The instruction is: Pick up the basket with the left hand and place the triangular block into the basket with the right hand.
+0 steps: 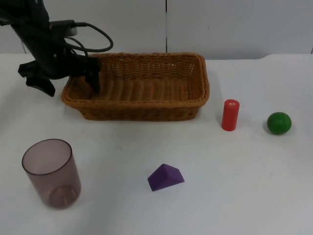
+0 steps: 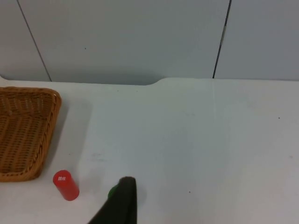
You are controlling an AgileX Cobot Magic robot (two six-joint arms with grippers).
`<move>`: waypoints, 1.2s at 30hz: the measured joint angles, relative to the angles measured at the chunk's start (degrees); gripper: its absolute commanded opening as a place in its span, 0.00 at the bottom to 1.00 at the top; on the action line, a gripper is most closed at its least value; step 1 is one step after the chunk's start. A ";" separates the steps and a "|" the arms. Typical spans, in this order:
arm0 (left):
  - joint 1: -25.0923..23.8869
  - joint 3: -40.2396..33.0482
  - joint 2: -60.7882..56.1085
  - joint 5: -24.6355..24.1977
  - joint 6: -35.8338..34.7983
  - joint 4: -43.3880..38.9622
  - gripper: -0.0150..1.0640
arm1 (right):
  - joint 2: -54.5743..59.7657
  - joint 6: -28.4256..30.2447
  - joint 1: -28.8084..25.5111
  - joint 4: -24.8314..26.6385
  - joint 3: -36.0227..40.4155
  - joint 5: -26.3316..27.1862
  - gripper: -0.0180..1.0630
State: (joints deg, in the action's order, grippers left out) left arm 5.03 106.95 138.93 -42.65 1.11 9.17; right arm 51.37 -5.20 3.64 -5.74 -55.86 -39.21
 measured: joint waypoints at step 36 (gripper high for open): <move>0.01 0.25 -1.06 -6.13 -1.97 7.54 0.01 | 0.00 0.23 0.00 -1.27 0.00 0.13 0.98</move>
State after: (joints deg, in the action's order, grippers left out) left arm 5.04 107.20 137.88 -48.78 -0.86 16.72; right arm 51.37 -4.98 3.64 -7.01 -55.86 -39.08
